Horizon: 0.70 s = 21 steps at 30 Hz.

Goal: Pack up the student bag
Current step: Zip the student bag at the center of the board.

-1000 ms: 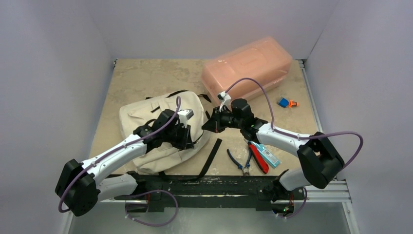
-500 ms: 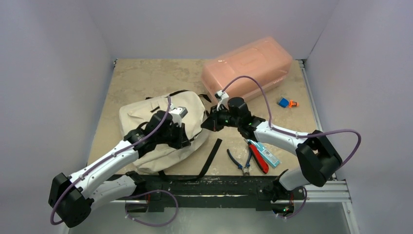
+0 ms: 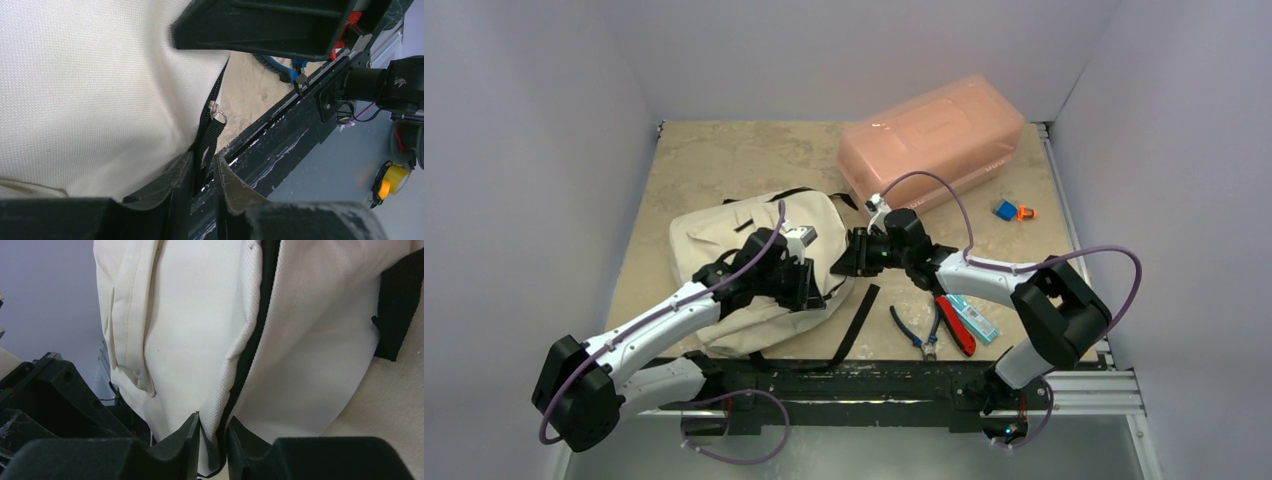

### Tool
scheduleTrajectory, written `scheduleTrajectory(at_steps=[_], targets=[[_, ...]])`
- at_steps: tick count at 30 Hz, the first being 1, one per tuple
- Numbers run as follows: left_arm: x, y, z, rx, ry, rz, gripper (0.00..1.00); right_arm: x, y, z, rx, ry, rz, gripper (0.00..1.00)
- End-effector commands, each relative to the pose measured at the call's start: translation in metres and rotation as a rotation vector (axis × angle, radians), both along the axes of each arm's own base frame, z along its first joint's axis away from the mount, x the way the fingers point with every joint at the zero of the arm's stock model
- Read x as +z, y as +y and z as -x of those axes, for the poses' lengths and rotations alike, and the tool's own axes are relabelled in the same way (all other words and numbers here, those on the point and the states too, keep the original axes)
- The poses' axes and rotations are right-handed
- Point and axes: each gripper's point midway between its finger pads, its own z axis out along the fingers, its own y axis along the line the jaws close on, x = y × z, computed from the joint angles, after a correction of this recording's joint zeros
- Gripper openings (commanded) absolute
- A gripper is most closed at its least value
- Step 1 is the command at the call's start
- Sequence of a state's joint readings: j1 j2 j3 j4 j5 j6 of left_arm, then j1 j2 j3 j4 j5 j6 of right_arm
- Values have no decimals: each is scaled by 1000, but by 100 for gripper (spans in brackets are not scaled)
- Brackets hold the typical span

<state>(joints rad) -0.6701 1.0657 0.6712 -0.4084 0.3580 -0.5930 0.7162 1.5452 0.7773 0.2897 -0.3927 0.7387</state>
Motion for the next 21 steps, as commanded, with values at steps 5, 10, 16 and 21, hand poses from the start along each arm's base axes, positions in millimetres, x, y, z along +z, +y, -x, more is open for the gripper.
scheduleTrajectory(at_steps=[5, 10, 16, 21], targets=[[12, -9, -2, -13, 1, 26, 28, 19, 17, 3, 36, -17, -68, 0], [11, -4, -5, 1, -11, -3, 15, 18, 18, 3, 36, -19, -63, 0], [14, 6, -9, 31, -47, -48, 12, 17, 21, 4, 48, -22, -59, 0], [15, 12, -12, 52, -67, -74, 1, 16, 23, 5, 56, -30, -40, 0]])
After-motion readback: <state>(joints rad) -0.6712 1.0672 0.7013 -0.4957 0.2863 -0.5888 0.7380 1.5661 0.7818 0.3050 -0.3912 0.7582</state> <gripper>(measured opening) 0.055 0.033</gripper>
